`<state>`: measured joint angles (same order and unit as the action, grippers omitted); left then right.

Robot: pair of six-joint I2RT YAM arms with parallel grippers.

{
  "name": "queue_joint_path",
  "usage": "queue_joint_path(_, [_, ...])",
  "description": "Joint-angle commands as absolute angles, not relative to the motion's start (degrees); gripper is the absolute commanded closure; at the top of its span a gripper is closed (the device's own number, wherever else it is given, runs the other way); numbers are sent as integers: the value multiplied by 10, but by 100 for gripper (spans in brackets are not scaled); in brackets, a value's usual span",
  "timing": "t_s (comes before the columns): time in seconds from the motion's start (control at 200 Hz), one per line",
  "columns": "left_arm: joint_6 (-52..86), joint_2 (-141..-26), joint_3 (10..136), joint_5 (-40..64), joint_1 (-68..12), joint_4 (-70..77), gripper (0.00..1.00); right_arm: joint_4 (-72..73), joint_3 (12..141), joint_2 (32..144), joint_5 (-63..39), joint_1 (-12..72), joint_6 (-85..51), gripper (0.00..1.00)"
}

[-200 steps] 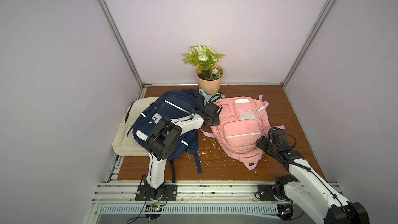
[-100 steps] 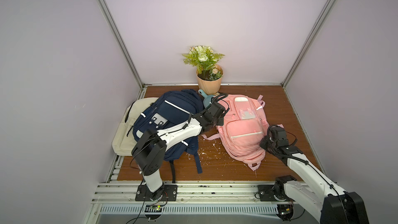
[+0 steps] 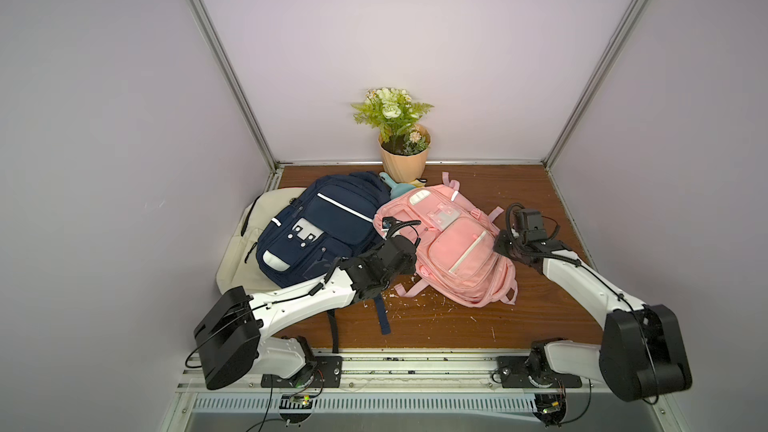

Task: Zip up the backpack
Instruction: Adjust the backpack at the center of the board.

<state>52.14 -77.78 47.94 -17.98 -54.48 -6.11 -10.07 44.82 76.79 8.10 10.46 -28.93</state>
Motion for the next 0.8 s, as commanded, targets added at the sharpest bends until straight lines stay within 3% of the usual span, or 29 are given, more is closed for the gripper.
queue_joint_path(0.0, [583, -793, 491, -118, -558, 15, 97, -8, 498, 787, 40, 121, -267, 84])
queue_joint_path(0.15, [618, -827, 509, -105, -558, 14, 98, -28, 475, 724, 74, 145, -256, 53])
queue_joint_path(0.23, [632, -836, 521, -109, -558, 5, 98, -50, 452, 664, 91, 170, -247, 45])
queue_joint_path(0.39, [646, -859, 548, -106, -558, -11, 97, -47, 381, 532, 52, 244, -243, 43])
queue_joint_path(0.54, [656, -865, 549, -99, -558, 2, 98, -5, 302, 435, 6, 338, -279, 47])
queue_joint_path(0.796, [655, -867, 558, -112, -558, -2, 98, 51, 194, 293, 82, 508, -278, 52])
